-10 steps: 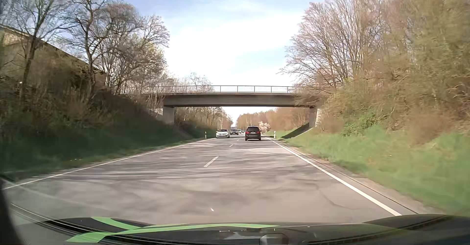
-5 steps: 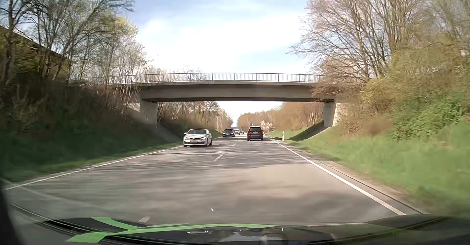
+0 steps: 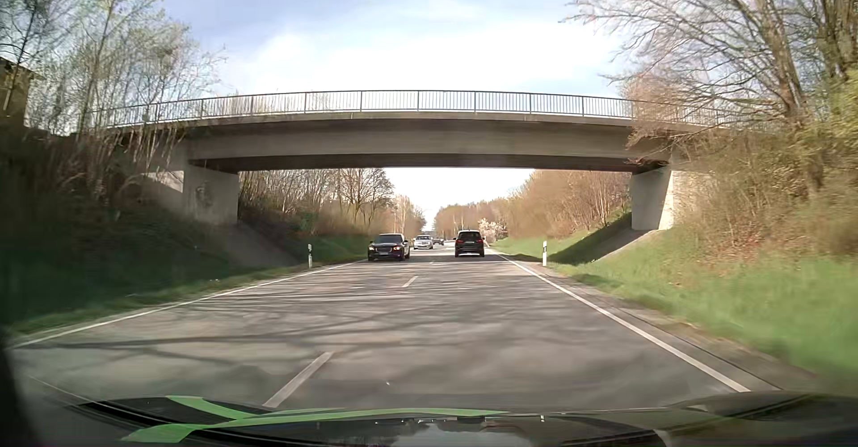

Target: Follow the waypoints while adhering to traffic rules and regulations

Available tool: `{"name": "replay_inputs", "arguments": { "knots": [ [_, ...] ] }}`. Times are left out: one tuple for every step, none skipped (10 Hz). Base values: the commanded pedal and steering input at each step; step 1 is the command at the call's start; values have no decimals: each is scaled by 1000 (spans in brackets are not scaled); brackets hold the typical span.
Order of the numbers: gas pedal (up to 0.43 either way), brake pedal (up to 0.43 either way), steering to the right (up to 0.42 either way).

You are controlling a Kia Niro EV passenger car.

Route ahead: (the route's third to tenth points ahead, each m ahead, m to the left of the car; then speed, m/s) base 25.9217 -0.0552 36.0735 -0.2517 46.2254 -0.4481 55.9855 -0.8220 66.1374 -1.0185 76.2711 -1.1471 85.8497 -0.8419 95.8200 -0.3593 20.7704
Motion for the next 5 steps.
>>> {"name": "replay_inputs", "arguments": {
  "knots": [
    [130,0,1],
    [130,0,1],
    [130,0,1],
    [130,0,1],
    [130,0,1]
  ]
}}
